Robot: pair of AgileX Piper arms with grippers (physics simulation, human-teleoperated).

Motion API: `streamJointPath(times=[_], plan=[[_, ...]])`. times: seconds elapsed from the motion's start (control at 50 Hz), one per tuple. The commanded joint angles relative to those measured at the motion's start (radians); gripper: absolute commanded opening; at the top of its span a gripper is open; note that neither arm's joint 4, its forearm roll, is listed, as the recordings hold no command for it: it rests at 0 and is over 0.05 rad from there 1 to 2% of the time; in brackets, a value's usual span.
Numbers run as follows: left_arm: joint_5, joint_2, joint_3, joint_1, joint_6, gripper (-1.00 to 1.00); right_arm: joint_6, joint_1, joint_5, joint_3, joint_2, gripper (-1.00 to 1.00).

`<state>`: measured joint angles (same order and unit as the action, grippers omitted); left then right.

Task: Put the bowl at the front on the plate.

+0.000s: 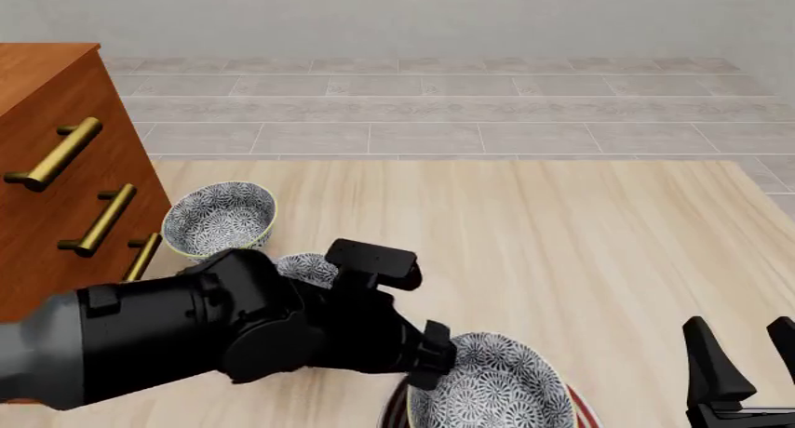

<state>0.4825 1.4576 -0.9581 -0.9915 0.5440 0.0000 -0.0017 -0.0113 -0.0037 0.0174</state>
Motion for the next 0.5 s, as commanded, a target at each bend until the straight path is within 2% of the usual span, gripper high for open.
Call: streamJointPath(times=[0.02, 0.5], plan=[[0.035, -0.088, 0.026, 0.01, 0.003, 1.0, 0.0, 0.0, 0.001, 0.001, -0.002, 1.0], [0.083, -0.247, 0.091, 0.026, 0.015, 1.0, 0.0, 0.0, 0.001, 0.001, -0.002, 1.0]])
